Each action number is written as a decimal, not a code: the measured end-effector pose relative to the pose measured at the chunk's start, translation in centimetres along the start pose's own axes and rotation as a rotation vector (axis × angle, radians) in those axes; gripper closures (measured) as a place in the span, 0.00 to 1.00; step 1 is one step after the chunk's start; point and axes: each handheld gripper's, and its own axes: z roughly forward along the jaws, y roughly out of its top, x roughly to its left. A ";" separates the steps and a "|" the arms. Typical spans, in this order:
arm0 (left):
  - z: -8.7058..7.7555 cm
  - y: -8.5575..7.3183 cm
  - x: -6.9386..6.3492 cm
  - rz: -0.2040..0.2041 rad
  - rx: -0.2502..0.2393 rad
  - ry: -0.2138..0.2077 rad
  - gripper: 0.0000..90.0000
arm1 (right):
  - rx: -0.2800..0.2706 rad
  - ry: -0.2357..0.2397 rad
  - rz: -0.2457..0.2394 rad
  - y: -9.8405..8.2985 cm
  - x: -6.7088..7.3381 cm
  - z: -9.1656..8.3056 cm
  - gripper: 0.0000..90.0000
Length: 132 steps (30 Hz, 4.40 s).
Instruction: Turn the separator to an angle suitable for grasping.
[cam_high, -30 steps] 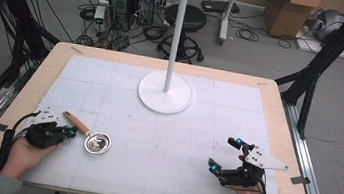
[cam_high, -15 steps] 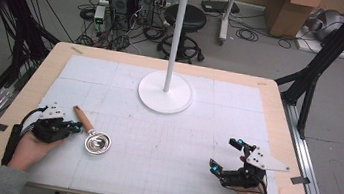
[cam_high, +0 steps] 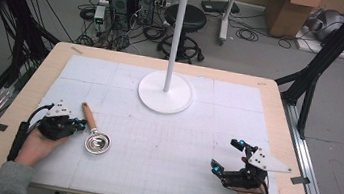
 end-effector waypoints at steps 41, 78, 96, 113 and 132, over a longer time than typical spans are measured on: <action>-0.1 1.6 -0.9 0.023 -0.068 0.019 1.00 | 0.003 0.002 0.004 -0.1 -0.2 0.0 0.01; 3.8 4.1 -4.6 0.082 0.099 -0.099 1.00 | 0.005 -0.003 0.007 -0.4 -0.1 -0.8 0.01; 3.3 3.9 -4.6 0.079 0.133 -0.110 1.00 | 0.007 0.008 0.007 -0.4 -0.2 -0.5 0.01; 1.8 2.6 -4.8 0.075 0.117 -0.135 1.00 | 0.005 0.015 0.003 -0.3 -0.1 -0.1 0.01; -1.1 0.3 -5.4 0.083 0.106 -0.158 1.00 | 0.004 0.031 -0.005 0.0 0.0 0.5 0.01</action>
